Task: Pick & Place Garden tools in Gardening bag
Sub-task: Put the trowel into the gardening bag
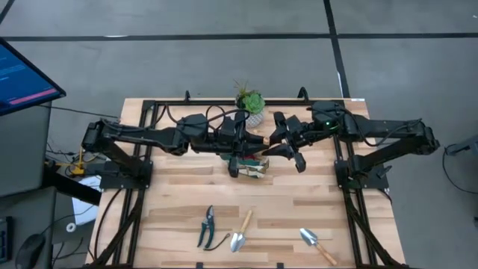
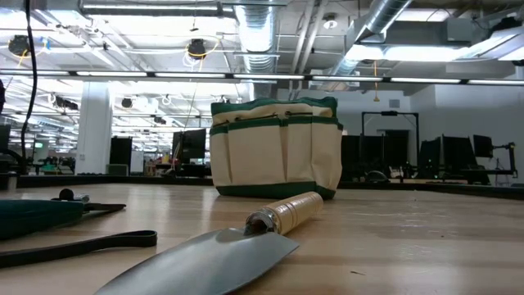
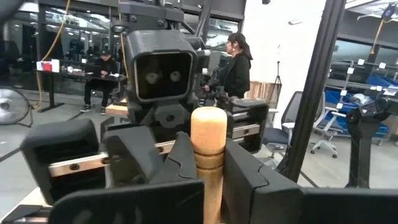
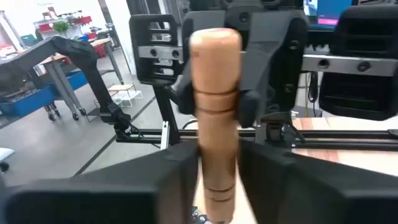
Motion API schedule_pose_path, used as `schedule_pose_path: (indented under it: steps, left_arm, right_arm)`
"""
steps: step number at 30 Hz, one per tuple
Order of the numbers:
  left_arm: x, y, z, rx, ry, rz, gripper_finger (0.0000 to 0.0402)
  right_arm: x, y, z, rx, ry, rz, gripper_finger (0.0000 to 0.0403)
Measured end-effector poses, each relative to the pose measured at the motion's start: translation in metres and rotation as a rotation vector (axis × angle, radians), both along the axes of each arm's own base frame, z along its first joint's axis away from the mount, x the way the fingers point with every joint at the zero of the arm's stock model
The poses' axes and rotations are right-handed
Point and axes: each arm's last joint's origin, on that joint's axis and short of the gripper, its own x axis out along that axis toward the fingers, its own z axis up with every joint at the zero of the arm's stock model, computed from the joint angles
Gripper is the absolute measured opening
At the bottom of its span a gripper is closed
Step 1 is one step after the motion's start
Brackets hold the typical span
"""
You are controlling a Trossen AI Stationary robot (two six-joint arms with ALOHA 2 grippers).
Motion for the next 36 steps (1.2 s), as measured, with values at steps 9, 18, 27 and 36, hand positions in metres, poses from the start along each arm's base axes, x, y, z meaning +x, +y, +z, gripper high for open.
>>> schedule_pose_path:
  steps: [9, 18, 27, 36]
  left_arm:
    - [0.000, 0.004, 0.001, -0.013, -0.001, 0.010, 0.0016]
    - [-0.023, 0.011, 0.014, 0.043, 0.049, 0.172, 0.0112]
    - [-0.097, 0.021, 0.044, 0.059, 0.193, 0.381, 0.0192]
    - [-0.186, 0.025, 0.052, 0.071, 0.114, 0.392, 0.0135]
  right_arm:
    - [0.000, -0.002, 0.001, 0.013, 0.002, -0.055, 0.0062]
    - [0.002, -0.006, 0.000, -0.001, 0.004, -0.242, 0.0062]
    - [0.020, -0.037, -0.004, -0.023, -0.062, -0.530, 0.0062]
    - [0.079, -0.106, -0.059, 0.030, -0.040, -0.515, 0.0062]
